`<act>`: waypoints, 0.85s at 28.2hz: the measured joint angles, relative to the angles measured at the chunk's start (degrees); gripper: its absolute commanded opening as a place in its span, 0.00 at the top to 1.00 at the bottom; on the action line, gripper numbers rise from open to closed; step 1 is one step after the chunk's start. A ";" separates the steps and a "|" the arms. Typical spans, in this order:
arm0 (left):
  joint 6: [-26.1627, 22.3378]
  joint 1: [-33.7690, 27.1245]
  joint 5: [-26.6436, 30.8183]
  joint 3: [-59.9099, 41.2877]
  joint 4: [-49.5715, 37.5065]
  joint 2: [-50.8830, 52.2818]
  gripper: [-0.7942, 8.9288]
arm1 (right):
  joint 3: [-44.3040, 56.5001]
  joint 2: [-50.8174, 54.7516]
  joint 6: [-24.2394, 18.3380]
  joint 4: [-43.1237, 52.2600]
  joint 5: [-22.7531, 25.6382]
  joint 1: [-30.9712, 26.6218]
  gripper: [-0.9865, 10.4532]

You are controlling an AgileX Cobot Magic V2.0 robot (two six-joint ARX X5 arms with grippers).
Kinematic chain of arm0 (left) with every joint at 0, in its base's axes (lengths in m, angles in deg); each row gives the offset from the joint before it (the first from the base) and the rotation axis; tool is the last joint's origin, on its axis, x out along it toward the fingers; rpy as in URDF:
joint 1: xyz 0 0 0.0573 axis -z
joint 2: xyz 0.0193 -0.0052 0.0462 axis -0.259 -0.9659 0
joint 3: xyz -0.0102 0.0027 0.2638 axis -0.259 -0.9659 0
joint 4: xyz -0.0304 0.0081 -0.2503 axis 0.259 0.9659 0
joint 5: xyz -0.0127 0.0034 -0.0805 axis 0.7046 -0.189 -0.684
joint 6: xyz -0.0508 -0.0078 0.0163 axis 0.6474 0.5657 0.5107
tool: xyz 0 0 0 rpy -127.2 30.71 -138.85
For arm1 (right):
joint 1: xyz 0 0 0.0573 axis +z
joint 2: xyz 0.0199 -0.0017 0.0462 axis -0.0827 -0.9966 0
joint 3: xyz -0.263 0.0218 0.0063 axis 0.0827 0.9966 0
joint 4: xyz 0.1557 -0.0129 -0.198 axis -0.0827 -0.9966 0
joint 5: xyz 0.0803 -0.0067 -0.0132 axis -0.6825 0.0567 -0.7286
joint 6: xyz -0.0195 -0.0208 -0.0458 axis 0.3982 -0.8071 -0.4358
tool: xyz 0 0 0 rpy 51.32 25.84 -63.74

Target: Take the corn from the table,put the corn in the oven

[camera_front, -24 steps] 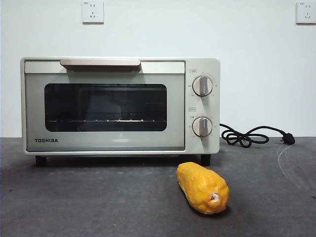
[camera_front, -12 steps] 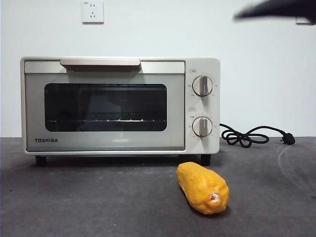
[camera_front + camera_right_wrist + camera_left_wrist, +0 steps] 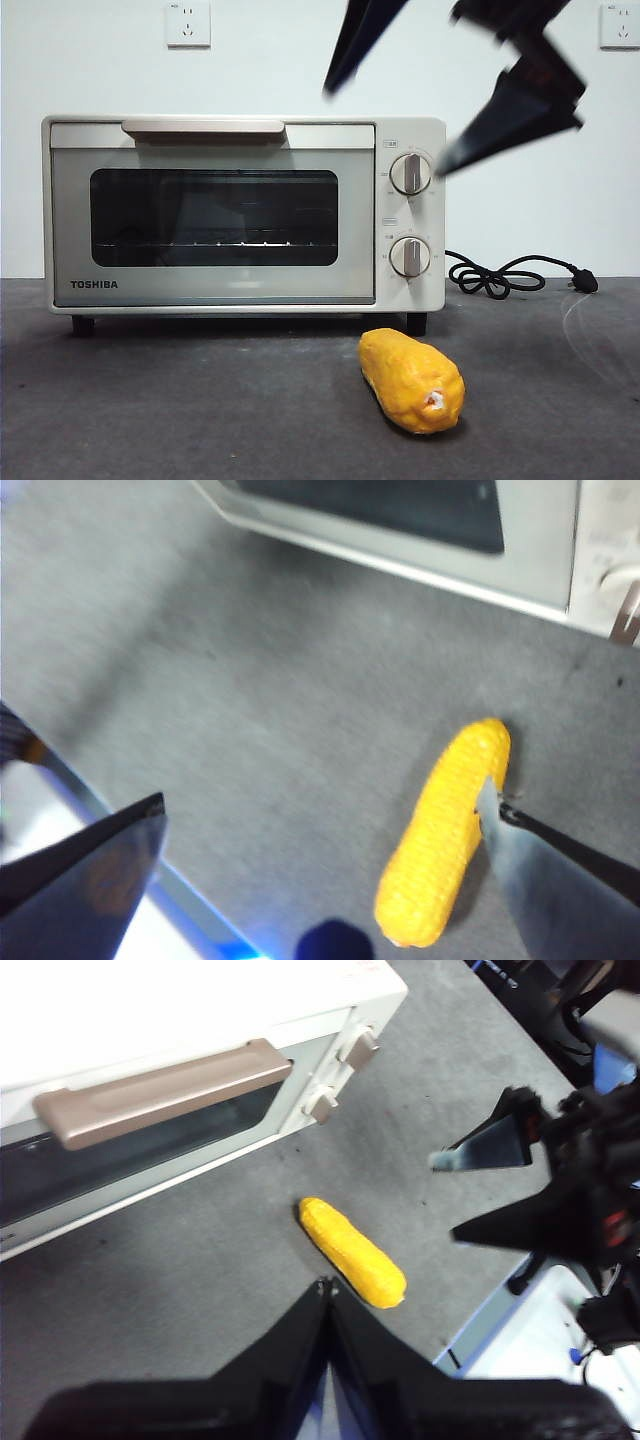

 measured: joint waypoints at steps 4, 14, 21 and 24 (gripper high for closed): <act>-0.24 0.00 2.51 0.00 1.90 0.00 0.92 | -1.09 -6.19 0.00 -1.36 3.93 1.88 0.28; -2.36 0.00 7.23 0.00 5.68 0.00 0.92 | -1.27 -19.10 0.20 -1.77 7.76 2.38 0.29; -2.62 0.00 7.26 0.00 5.75 0.00 0.92 | -1.31 -25.18 0.70 -0.31 7.82 2.45 0.49; -2.64 0.00 7.26 0.00 5.75 0.00 0.92 | -1.31 -25.33 1.14 -0.26 7.85 2.49 0.84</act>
